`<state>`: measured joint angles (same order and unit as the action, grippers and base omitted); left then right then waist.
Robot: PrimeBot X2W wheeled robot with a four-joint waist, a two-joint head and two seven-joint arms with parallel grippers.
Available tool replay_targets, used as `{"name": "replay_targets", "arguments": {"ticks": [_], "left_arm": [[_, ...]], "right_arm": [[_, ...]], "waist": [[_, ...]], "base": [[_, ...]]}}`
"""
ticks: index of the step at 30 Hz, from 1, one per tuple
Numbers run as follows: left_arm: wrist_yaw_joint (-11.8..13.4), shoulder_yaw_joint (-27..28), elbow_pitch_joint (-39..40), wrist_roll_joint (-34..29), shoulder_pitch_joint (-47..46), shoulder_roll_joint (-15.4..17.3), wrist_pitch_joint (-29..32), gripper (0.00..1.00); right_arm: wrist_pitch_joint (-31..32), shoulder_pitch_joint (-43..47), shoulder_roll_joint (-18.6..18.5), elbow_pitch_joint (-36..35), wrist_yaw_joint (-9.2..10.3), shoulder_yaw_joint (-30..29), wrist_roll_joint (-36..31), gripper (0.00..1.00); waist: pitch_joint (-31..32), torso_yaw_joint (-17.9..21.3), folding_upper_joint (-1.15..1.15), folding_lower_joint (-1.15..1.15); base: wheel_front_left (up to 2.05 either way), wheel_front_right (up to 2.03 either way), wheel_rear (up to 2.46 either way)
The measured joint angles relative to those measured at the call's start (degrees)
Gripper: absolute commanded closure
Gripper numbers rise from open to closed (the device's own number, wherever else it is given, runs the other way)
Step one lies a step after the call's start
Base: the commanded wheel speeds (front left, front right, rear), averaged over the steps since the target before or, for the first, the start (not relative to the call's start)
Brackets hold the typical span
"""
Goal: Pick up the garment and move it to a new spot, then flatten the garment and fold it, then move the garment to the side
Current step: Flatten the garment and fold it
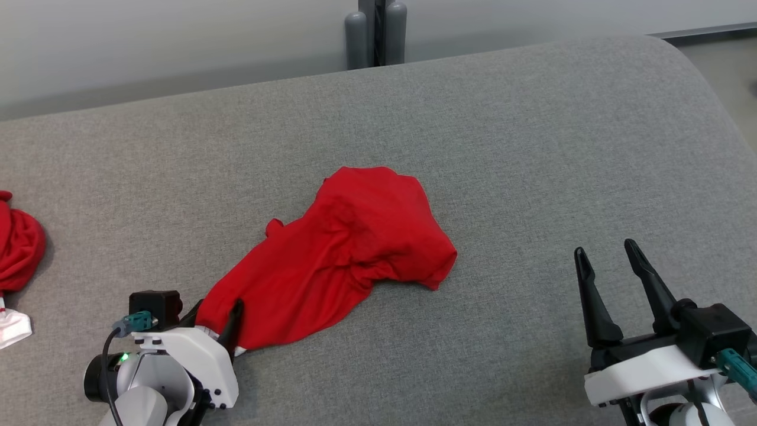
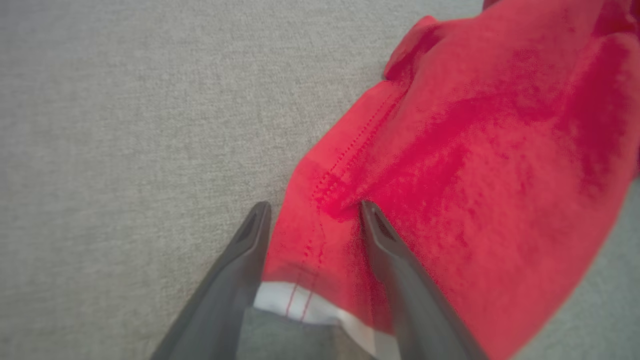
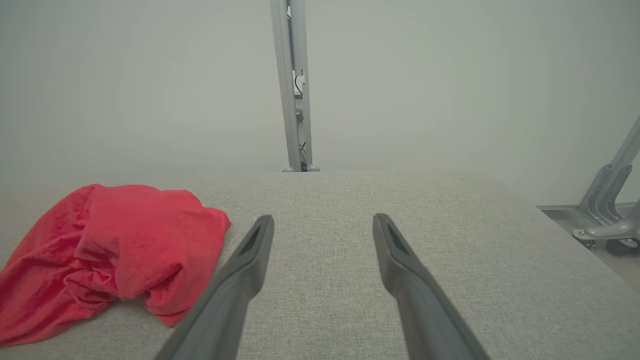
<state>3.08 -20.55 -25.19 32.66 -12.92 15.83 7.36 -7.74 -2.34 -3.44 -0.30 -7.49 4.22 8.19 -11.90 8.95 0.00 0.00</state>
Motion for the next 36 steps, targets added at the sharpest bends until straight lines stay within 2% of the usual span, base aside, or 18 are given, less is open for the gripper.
{"name": "replay_targets", "arguments": {"ticks": [5,11,17,27,31,36], "left_arm": [[-0.6,-0.7,-0.2,-0.4,-0.8,-0.1,-1.4,1.00],[-0.5,-2.7,5.9,-2.0,1.8,1.6,-1.0,1.00],[-0.5,-4.9,18.0,-2.0,5.7,4.1,5.1,1.00],[-1.1,-8.6,41.6,-0.6,11.0,11.0,19.4,1.00],[-0.8,-8.3,48.4,0.8,11.6,12.1,21.4,1.00],[-0.5,-6.3,54.3,3.1,11.5,11.7,20.7,1.00]], "right_arm": [[-0.6,-0.7,0.1,0.8,0.00,-0.7,0.2,0.00],[-1.0,-0.7,0.2,1.0,0.00,-2.0,0.0,0.00],[-0.9,-0.6,0.2,0.8,0.00,-2.8,-0.2,0.00],[-0.6,0.0,0.4,0.3,0.00,-3.4,-0.4,0.00],[-0.6,0.4,0.4,0.3,0.00,-3.5,-0.4,0.00],[-0.6,0.5,0.5,0.2,0.00,-3.4,-0.3,0.00]], "waist": [[-0.5,0.0,0.00,0.00],[0.5,-1.4,0.00,0.00],[1.9,-3.4,0.00,0.00],[3.2,-5.8,0.00,0.00],[3.7,-6.1,0.00,0.00],[3.9,-6.0,0.00,0.00]], "base": [[0.00,0.00,0.00],[0.00,0.00,0.00],[0.00,0.00,0.00],[0.00,0.00,0.00],[0.00,0.00,0.00],[0.00,0.00,0.00]]}}
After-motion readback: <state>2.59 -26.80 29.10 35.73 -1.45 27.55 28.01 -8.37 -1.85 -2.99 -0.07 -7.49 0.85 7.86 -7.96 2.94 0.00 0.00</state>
